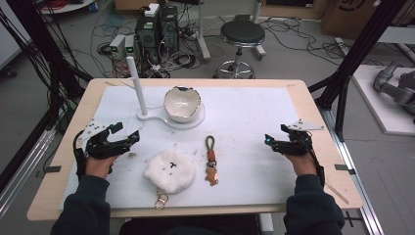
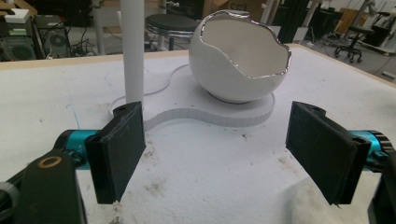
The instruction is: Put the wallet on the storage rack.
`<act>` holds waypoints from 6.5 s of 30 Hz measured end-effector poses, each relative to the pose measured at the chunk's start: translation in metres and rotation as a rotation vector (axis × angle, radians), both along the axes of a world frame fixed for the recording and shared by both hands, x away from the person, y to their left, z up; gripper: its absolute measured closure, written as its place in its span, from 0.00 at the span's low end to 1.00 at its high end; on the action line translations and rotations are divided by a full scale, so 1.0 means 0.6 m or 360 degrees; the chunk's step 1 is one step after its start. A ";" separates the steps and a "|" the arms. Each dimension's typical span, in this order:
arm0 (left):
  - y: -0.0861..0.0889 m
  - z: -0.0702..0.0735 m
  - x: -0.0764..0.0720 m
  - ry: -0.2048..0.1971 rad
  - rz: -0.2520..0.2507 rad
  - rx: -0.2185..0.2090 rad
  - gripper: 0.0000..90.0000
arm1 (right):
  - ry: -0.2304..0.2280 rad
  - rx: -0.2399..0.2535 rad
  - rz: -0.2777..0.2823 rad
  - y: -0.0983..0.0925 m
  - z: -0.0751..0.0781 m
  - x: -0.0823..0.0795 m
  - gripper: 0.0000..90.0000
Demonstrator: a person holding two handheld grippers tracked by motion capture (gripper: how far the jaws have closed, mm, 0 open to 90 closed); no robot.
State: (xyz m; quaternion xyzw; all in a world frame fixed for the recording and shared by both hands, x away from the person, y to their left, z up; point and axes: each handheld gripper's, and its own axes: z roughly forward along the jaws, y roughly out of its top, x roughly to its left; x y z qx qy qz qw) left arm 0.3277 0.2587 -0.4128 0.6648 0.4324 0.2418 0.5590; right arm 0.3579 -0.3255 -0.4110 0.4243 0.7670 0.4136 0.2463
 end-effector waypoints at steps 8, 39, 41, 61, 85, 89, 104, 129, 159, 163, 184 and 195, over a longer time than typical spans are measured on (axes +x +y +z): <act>-0.006 -0.001 0.004 0.0029 -0.0071 -0.0016 0.25 | 0.0005 0.0039 -0.0006 -0.005 -0.004 0.000 0.24; -0.095 -0.057 0.014 0.0722 -0.0762 0.0241 0.51 | 0.0014 -0.0013 0.0031 0.007 -0.004 -0.007 0.25; -0.092 -0.057 0.015 0.0757 -0.0791 0.0227 0.67 | 0.0010 -0.0017 0.0034 0.007 -0.004 -0.007 0.25; -0.106 0.026 0.006 -0.0042 -0.0589 0.0064 0.86 | 0.0004 0.0091 0.0402 0.115 0.010 0.005 0.25; -0.207 0.052 0.037 -0.0041 -0.0811 -0.0036 0.82 | 0.0068 0.0183 0.1048 0.263 0.026 0.020 0.81; -0.199 0.045 0.046 0.0057 -0.0715 -0.0087 0.55 | 0.0013 0.0198 0.1045 0.257 0.032 0.016 0.84; -0.195 0.041 0.041 -0.0015 -0.0765 -0.0015 0.84 | -0.0026 0.0260 0.0932 0.242 0.038 0.016 0.70; -0.133 0.223 0.135 -0.0570 -0.0590 0.0208 0.84 | -0.0124 0.0301 0.0361 0.054 0.053 0.007 0.43; -0.136 0.104 0.231 -0.0434 -0.0634 0.0663 0.84 | -0.0086 0.0304 0.0235 -0.007 0.035 0.006 0.43; -0.136 0.089 0.234 -0.0336 -0.0646 0.0745 0.81 | -0.0085 0.0306 0.0235 -0.007 0.034 0.006 0.43; -0.123 0.078 0.236 -0.0251 -0.0417 0.0470 0.86 | -0.0063 0.0302 0.0249 -0.002 0.033 0.004 0.43; -0.141 0.072 0.232 -0.0378 -0.0551 0.0827 0.86 | -0.0056 0.0291 0.0258 0.001 0.030 0.005 0.43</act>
